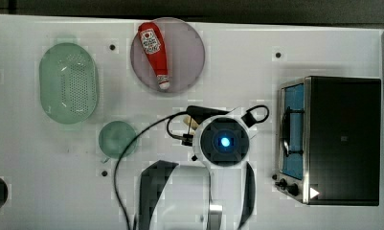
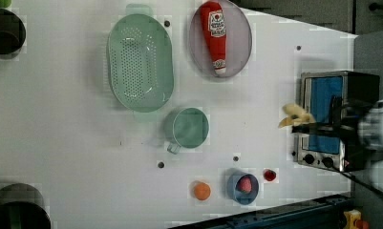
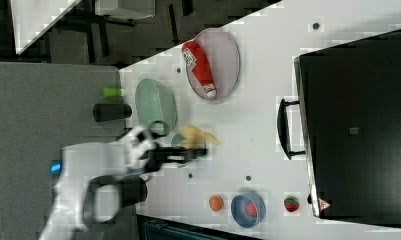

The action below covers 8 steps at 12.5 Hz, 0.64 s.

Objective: Pick Banana and place it in mug.

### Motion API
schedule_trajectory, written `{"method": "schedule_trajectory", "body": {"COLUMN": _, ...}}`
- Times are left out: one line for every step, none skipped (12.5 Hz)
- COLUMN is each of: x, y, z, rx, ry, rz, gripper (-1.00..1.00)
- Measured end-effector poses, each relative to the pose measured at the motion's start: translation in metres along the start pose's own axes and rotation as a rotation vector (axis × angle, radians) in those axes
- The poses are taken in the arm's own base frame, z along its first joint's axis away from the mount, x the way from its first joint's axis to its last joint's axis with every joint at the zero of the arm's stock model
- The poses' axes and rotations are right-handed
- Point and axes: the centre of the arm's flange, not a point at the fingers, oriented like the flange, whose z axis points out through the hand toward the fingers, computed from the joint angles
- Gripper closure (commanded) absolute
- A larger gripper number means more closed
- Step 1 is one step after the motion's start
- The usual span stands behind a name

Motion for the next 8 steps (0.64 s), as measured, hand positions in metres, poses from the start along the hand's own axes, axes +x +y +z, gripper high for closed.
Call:
{"method": "schedule_trajectory", "body": {"x": 0.000, "y": -0.007, "z": -0.033, "rx": 0.006, "ry": 0.046, "rz": -0.003, "gripper": 0.37}}
{"method": "schedule_trajectory", "body": {"x": -0.001, "y": -0.018, "z": -0.061, "rx": 0.011, "ry": 0.073, "rz": 0.000, "gripper": 0.37}}
{"method": "schedule_trajectory", "body": {"x": -0.004, "y": -0.031, "z": -0.076, "rx": 0.029, "ry": 0.093, "rz": 0.013, "gripper": 0.37}}
{"method": "schedule_trajectory", "body": {"x": -0.009, "y": -0.048, "z": -0.080, "rx": 0.071, "ry": 0.085, "rz": 0.049, "gripper": 0.37}}
{"method": "schedule_trajectory", "body": {"x": -0.019, "y": -0.081, "z": -0.076, "rx": 0.140, "ry": 0.044, "rz": 0.096, "gripper": 0.37}}
{"method": "schedule_trajectory", "body": {"x": -0.026, "y": -0.110, "z": -0.071, "rx": 0.161, "ry": 0.022, "rz": 0.088, "gripper": 0.37}}
{"method": "schedule_trajectory", "body": {"x": -0.033, "y": -0.131, "z": -0.062, "rx": 0.127, "ry": 0.007, "rz": 0.099, "gripper": 0.37}}
{"method": "schedule_trajectory", "body": {"x": -0.042, "y": -0.159, "z": -0.048, "rx": 0.075, "ry": 0.002, "rz": 0.096, "gripper": 0.37}}
